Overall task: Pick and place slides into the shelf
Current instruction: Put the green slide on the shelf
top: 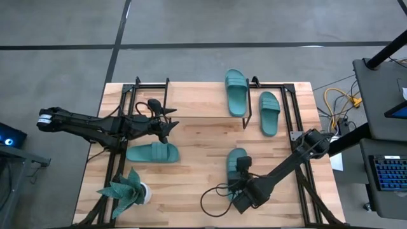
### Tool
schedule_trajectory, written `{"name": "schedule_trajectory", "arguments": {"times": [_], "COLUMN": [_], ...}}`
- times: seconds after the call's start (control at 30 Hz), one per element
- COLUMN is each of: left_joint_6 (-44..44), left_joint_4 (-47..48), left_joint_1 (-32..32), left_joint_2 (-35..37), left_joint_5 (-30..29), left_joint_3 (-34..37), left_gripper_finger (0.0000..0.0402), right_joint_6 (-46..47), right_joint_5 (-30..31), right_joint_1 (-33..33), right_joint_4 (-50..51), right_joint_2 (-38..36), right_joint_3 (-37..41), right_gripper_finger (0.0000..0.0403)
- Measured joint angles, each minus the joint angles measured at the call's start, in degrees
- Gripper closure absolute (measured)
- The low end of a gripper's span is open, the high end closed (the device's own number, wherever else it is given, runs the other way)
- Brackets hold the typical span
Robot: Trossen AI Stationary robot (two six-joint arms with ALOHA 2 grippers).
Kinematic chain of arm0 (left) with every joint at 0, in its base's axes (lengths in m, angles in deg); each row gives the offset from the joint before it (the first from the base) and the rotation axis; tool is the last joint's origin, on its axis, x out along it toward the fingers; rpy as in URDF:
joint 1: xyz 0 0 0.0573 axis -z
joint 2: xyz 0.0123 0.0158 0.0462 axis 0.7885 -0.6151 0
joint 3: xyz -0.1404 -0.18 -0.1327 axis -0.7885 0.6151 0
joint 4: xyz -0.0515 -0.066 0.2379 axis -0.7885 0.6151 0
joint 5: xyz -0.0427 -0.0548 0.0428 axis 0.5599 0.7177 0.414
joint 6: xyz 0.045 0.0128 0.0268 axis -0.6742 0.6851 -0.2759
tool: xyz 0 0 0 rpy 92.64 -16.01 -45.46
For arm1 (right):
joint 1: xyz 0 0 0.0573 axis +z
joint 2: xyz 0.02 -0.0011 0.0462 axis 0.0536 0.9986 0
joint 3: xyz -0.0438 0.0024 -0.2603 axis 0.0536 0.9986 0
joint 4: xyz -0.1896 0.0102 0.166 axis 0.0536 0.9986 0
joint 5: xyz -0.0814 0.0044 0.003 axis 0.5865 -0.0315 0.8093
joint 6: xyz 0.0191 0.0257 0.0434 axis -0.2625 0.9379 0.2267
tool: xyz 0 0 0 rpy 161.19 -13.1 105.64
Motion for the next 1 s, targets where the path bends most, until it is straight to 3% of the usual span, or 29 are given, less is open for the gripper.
{"name": "schedule_trajectory", "arguments": {"times": [0.33, 0.53, 0.7, 0.9, 1.0], "left_joint_6": [0.3, 1.4, 1.4, 1.4, 1.4], "left_joint_4": [0.0, 0.2, 0.3, 0.3, 0.7], "left_joint_1": [0.0, 0.0, 0.0, 0.0, 0.0], "left_joint_2": [-0.1, -0.1, -0.1, -0.1, -0.1], "left_joint_5": [0.0, 0.2, 0.1, 0.1, 0.1], "left_joint_3": [0.0, 0.0, 0.0, 0.0, 0.0], "left_gripper_finger": [0.0145, 0.0145, 0.0145, 0.0145, 0.0145], "right_joint_6": [-0.2, 1.1, 1.1, -1.2, -1.3], "right_joint_5": [1.6, 1.5, 1.2, 1.1, 1.2], "right_joint_1": [-1.4, -2.8, -3.4, -3.7, -3.7], "right_joint_4": [0.7, 0.7, 0.7, 1.1, 1.6], "right_joint_2": [1.6, 1.6, 1.6, 1.6, 1.6], "right_joint_3": [0.8, 2.4, 3.3, 3.4, 3.4], "right_gripper_finger": [0.0193, 0.022, 0.0271, 0.0376, 0.0388]}}
